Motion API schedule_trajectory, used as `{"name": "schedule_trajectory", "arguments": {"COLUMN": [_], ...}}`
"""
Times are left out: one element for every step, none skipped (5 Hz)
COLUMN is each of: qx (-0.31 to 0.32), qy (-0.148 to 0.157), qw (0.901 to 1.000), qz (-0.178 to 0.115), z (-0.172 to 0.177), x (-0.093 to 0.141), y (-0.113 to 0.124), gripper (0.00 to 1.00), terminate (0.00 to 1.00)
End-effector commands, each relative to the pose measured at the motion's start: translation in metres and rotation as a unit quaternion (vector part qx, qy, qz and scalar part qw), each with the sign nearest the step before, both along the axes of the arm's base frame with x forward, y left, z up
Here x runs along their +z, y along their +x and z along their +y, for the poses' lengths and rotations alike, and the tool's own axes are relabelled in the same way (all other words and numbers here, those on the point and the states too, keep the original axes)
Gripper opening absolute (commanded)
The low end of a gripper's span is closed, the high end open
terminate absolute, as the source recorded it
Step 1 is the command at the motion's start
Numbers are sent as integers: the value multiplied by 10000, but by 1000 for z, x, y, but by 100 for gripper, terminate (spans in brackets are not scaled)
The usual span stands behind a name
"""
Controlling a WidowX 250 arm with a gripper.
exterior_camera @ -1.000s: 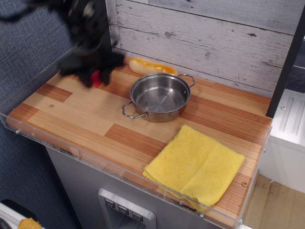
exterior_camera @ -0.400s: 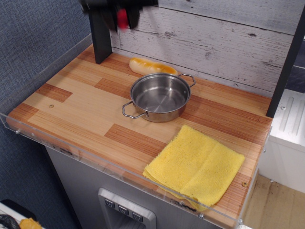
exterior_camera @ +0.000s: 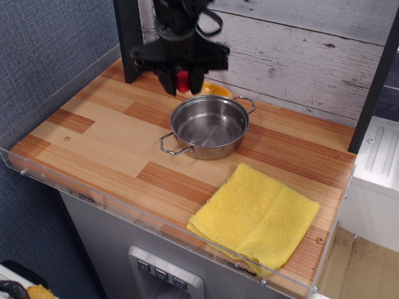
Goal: Place the red spoon in the silver pot.
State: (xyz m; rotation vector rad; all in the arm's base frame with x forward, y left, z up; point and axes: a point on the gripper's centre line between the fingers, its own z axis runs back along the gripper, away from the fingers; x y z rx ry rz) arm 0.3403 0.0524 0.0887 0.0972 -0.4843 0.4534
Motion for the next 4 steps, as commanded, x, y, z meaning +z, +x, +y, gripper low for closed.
{"name": "schedule_trajectory", "arguments": {"qx": [-464,-619,-722,-721], "qy": [44,62,104,-15], "qw": [9989,9980,9972,9973], "qz": [-24,148,158,167], "z": [-28,-33,-36,-51], "x": [-1,-11,-13,-16], "y": [-2,-3,-4,3], "gripper": [0,0,0,100], "terminate": [0,0,0,0]}}
